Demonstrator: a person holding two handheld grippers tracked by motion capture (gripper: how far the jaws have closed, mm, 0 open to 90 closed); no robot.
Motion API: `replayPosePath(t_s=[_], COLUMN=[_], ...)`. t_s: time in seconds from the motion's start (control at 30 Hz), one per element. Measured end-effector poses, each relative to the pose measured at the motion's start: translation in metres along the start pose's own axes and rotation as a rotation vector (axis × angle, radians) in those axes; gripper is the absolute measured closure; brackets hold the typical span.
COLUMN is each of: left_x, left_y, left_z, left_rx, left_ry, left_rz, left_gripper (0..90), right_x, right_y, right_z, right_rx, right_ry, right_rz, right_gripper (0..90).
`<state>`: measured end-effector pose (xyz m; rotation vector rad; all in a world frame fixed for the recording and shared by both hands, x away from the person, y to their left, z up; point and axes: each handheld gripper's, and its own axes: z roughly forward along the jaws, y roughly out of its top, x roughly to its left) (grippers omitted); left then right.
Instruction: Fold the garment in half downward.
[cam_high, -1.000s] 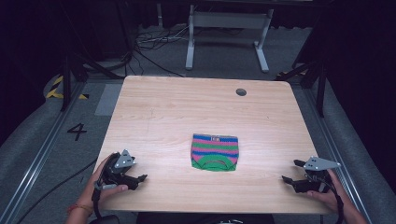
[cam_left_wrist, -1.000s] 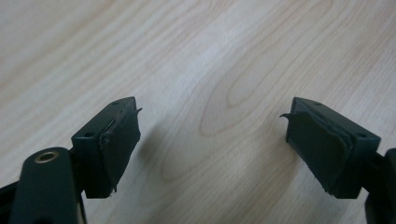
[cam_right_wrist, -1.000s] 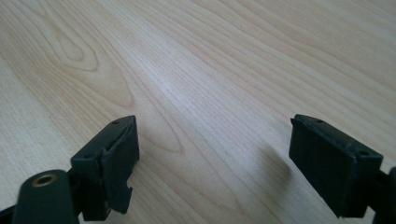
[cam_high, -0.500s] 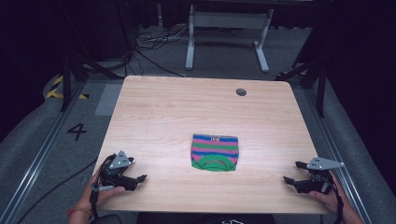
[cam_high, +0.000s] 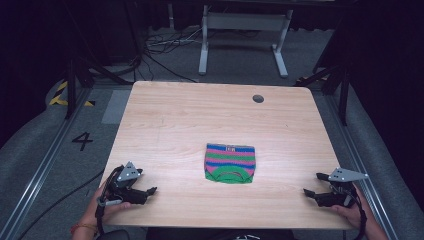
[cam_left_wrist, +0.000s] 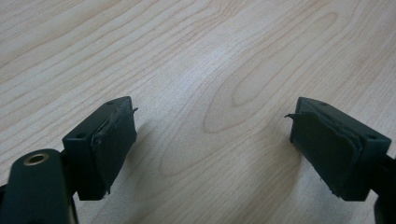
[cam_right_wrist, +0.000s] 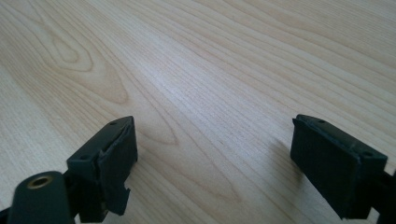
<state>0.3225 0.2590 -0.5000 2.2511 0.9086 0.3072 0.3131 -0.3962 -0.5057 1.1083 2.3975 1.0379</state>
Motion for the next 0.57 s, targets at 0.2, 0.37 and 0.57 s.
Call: replayPosePath(t_s=[0.2,0.37,0.57], left_x=[0.0003,0.0004,0.0002], left_y=[0.0001,0.0004,0.0011], left_z=[-0.0001,0.0006,0.0012], left_rx=[0.001,-0.002,-0.001], left_ry=[0.001,0.006,0.013], left_rz=[0.004,-0.003,-0.015], left_gripper=[14.7,14.6,14.5], right_x=[0.0000,0.0000,0.0000], right_y=[0.0000,0.0000,0.0000], right_z=[0.0000,0.0000,0.0000], right_rx=[0.000,0.000,0.000], right_ry=[0.000,0.000,0.000], right_rz=[0.000,0.000,0.000], right_gripper=[15.1,15.1,15.1])
